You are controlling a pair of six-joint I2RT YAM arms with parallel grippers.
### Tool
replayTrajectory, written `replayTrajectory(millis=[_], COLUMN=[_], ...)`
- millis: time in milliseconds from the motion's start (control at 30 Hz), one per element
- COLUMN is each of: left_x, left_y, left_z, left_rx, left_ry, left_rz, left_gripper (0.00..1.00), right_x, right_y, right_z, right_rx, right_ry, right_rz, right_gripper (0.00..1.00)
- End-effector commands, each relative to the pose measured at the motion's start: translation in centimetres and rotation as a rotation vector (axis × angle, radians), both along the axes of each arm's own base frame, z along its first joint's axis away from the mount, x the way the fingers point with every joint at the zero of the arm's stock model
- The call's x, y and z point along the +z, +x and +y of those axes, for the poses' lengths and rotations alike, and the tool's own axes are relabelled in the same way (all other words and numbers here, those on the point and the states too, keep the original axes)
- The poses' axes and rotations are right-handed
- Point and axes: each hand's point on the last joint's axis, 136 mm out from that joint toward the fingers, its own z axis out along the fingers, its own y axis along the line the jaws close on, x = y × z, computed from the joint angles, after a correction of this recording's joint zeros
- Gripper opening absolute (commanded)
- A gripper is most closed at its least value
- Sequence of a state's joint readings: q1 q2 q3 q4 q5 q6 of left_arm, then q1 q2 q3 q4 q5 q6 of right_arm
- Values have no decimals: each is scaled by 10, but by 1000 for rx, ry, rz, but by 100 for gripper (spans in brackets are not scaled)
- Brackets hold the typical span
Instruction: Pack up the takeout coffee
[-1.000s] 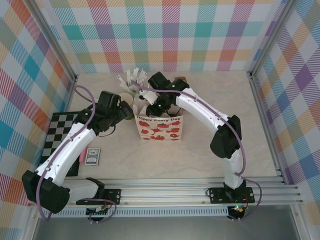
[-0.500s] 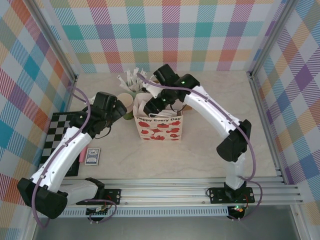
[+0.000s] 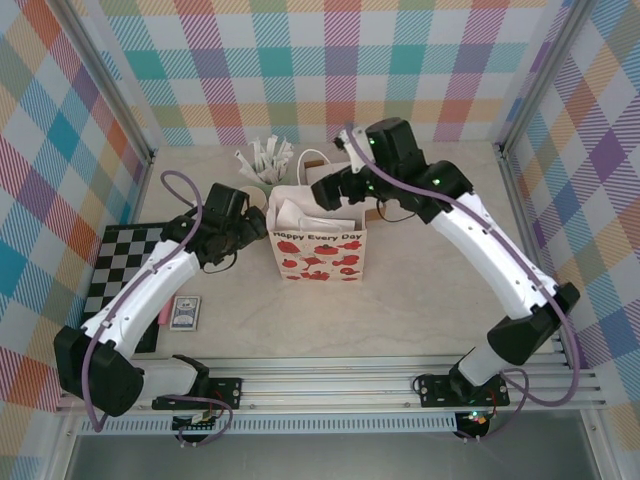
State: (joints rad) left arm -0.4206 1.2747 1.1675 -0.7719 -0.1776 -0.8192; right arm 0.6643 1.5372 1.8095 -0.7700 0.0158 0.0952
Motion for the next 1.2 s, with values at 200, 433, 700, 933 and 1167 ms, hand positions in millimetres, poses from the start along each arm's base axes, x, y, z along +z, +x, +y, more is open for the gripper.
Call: replayTrajectory(millis=[200, 433, 700, 933, 1167], left_x=[-3, 1, -2, 37, 50], left_y=[0, -4, -4, -10, -18], left_z=[-18, -39, -47, 7, 96], left_rx=[-28, -40, -50, 55, 166], left_ry=[-58, -105, -73, 73, 421], left_rz=[5, 3, 15, -144, -318], left_gripper=[100, 100, 100, 100, 100], right_x=[-22, -72, -92, -73, -99], right_y=[1, -17, -14, 2, 12], right_z=[-99, -92, -77, -142, -251], right_rx=[-458, -449, -425, -630, -997], right_ry=[351, 476, 502, 315, 31], right_rz=[255, 473, 568, 257, -117], right_gripper=[100, 100, 100, 100, 100])
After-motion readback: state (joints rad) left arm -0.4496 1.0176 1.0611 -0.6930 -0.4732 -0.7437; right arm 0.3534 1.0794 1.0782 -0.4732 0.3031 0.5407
